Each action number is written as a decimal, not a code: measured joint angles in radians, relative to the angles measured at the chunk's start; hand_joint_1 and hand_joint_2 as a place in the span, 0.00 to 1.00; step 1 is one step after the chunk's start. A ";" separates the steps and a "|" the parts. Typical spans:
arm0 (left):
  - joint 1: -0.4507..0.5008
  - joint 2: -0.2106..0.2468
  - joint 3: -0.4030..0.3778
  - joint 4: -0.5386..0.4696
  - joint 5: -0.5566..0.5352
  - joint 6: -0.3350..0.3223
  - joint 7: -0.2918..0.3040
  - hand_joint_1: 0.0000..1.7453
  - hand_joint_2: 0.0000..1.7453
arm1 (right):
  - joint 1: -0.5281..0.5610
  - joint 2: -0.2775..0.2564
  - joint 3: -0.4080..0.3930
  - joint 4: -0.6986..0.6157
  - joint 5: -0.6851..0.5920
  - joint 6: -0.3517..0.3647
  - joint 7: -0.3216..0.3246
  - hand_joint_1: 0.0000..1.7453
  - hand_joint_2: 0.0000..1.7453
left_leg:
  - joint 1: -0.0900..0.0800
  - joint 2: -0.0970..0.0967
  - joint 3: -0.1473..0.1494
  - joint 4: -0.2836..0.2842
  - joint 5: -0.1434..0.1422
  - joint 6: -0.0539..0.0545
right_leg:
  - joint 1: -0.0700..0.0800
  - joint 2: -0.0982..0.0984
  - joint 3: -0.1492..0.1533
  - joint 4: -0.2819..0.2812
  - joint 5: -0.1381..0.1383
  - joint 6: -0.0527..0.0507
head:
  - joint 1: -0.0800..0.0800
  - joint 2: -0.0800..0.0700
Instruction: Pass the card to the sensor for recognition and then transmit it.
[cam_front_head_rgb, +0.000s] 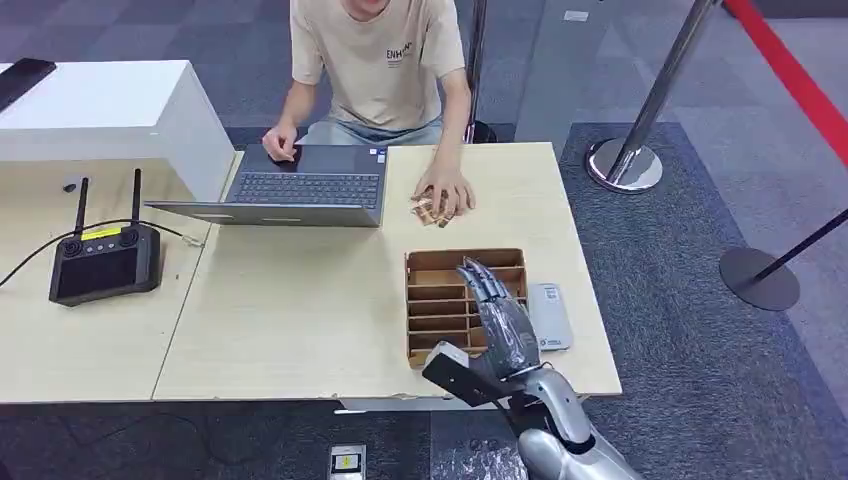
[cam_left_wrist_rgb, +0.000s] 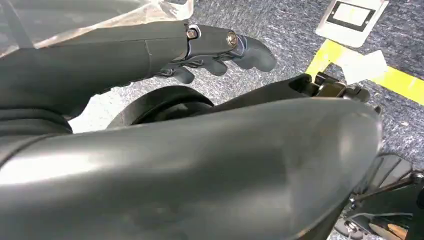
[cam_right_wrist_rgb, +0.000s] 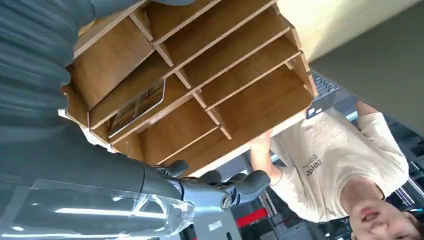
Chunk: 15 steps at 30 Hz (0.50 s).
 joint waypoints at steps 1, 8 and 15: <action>0.000 0.000 0.000 0.000 0.000 0.000 0.000 0.00 0.00 | 0.000 0.000 0.001 0.003 0.001 -0.001 0.000 0.00 1.00 | 0.000 0.000 0.000 0.000 0.000 0.000 | 0.000 0.000 0.000 0.000 0.000 0.000 | 0.000 0.000; 0.000 0.000 0.000 0.000 0.000 0.000 0.000 0.00 0.00 | 0.000 0.000 0.008 0.007 0.012 -0.016 -0.001 0.00 1.00 | 0.000 0.000 0.000 0.000 0.000 0.000 | 0.000 0.000 0.000 0.000 0.000 0.000 | 0.000 0.000; 0.000 0.000 0.000 0.000 -0.003 -0.002 0.000 0.00 0.00 | 0.000 0.000 0.013 0.007 0.021 -0.025 -0.002 0.00 1.00 | 0.000 0.000 0.000 0.000 0.000 0.000 | 0.000 0.000 0.000 0.000 0.000 0.000 | 0.000 0.000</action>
